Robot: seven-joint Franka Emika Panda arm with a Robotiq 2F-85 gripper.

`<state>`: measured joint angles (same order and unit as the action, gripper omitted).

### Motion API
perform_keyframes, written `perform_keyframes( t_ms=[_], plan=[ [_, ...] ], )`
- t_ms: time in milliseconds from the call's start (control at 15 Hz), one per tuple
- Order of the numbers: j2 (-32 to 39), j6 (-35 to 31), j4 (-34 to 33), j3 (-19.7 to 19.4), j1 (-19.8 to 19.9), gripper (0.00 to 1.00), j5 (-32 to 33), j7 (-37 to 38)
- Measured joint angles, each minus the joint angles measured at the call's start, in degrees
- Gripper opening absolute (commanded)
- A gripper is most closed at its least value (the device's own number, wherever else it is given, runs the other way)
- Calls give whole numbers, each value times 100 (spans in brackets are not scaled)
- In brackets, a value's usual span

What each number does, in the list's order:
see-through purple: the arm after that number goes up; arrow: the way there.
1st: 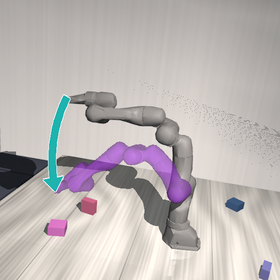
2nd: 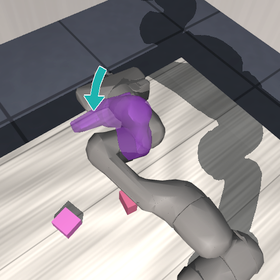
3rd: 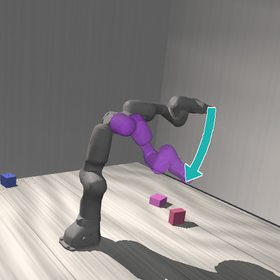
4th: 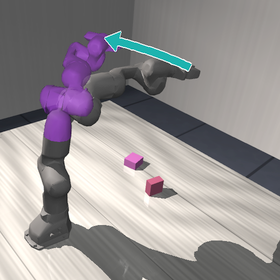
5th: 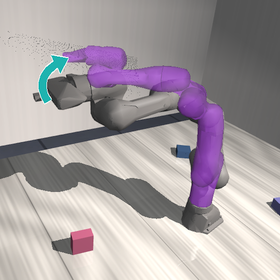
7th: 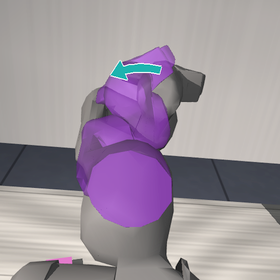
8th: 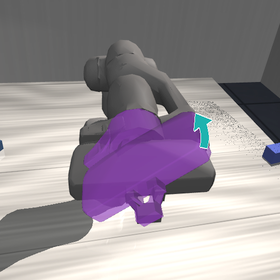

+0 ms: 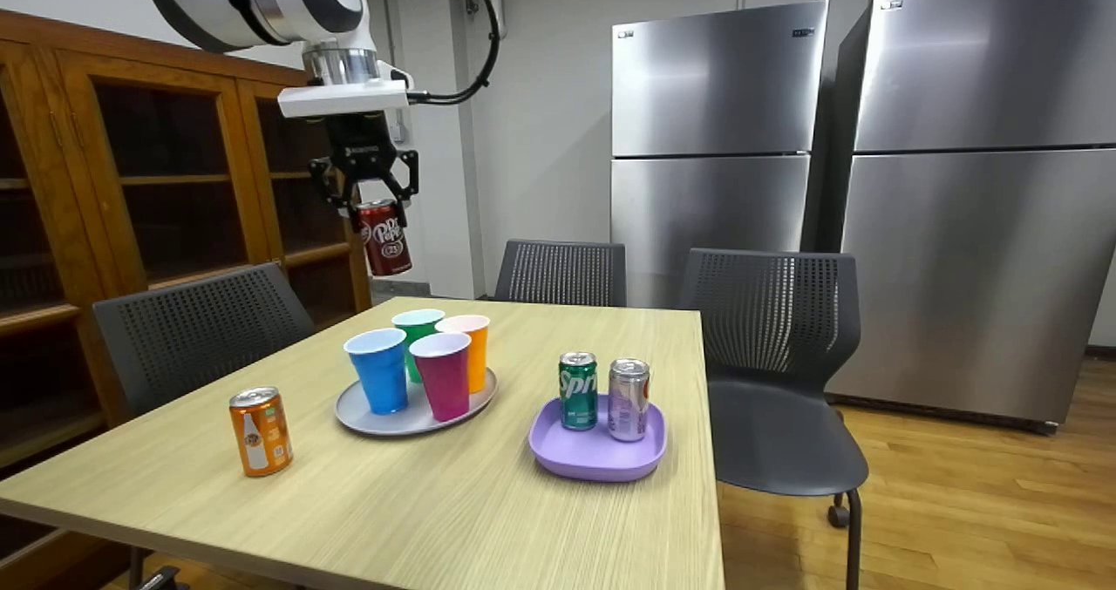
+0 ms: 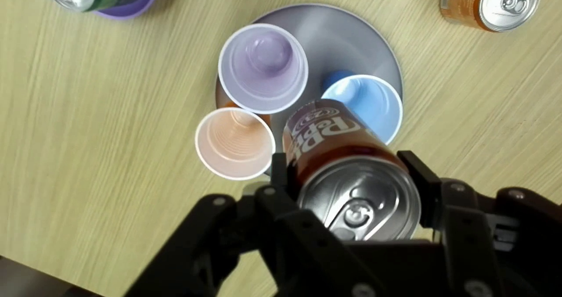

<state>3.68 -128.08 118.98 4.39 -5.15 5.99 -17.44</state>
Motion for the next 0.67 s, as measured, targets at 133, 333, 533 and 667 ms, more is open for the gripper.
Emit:
perform_keyframes(
  t_ms=[133, 333, 533, 667],
  plan=[
    [-145, 2, 184, -128, 81, 38, 0, 160],
    [-352, 3, 468, -327, 217, 38, -1, 396],
    [-522, 3, 739, -530, 378, 38, -1, 607],
    [-602, 2, 898, -667, 497, 38, -1, 725]
  ],
)
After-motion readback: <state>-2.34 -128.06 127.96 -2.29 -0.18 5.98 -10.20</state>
